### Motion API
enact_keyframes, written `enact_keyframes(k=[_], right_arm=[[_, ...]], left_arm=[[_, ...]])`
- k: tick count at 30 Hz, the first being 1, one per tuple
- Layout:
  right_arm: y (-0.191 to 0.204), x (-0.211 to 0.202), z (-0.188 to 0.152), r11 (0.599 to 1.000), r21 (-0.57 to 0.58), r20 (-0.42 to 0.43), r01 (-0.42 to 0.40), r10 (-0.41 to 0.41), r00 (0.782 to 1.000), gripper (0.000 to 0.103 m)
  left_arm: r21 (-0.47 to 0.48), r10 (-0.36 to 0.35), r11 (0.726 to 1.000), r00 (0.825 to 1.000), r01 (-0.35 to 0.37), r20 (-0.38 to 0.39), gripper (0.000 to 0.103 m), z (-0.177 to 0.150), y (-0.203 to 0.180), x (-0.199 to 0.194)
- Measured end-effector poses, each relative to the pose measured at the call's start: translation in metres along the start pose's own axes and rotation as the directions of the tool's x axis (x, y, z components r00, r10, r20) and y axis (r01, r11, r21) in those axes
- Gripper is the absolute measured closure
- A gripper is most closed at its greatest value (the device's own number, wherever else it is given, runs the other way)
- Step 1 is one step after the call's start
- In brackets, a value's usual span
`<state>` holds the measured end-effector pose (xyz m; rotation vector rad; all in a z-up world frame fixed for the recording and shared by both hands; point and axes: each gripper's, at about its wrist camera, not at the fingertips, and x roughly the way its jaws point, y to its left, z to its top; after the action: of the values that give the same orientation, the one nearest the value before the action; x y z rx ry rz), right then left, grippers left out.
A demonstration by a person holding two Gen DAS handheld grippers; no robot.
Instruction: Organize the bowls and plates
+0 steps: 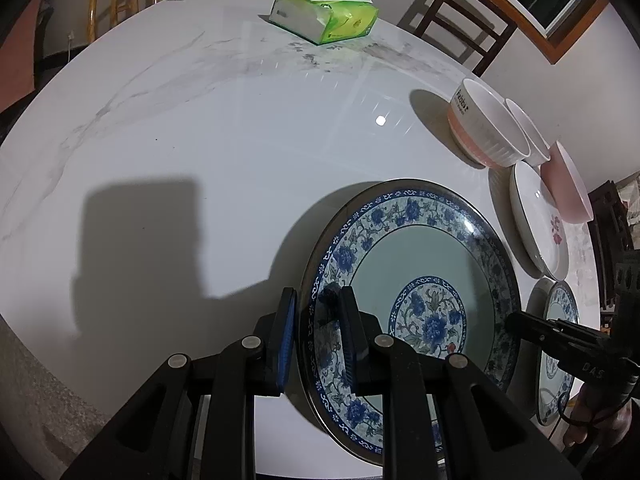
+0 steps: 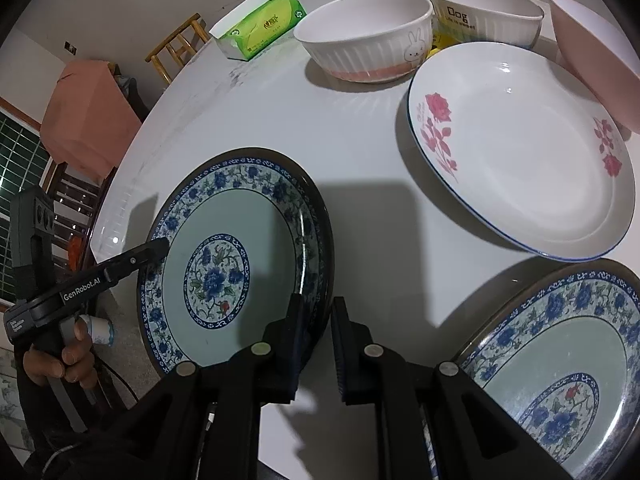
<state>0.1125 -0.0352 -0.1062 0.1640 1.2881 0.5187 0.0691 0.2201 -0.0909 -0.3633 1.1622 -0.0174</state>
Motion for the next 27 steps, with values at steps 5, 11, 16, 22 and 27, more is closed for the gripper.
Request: enact_keyframes(k=[5, 11, 16, 22, 27], right_arm=[[0.001, 0.000, 0.001, 1.000, -0.011, 0.004, -0.002, 0.002, 1.000, 0.088], [0.002, 0.001, 0.002, 1.000, -0.023, 0.006, -0.002, 0.002, 1.000, 0.087], [-0.004, -0.012, 0.001, 1.000, -0.022, 0.048, 0.002, -0.001, 0.999, 0.086], [-0.006, -0.043, -0.005, 0.997, -0.068, 0.151, 0.040, -0.029, 0.988, 0.086], [-0.010, -0.072, -0.015, 0.988, -0.108, 0.230, 0.108, -0.080, 0.970, 0.086]], left_arm=[[0.015, 0.020, 1.000, 1.000, -0.020, 0.008, 0.084, 0.001, -0.002, 0.001], [0.008, 0.046, 0.999, 0.999, -0.046, 0.023, 0.073, 0.002, -0.003, -0.001], [-0.021, 0.080, 0.997, 0.995, -0.079, 0.064, 0.064, 0.005, -0.001, -0.010], [-0.009, 0.172, 0.985, 0.972, -0.172, 0.158, 0.059, 0.001, -0.018, -0.034], [0.037, 0.189, 0.979, 0.958, -0.201, 0.217, 0.052, -0.009, -0.050, -0.051]])
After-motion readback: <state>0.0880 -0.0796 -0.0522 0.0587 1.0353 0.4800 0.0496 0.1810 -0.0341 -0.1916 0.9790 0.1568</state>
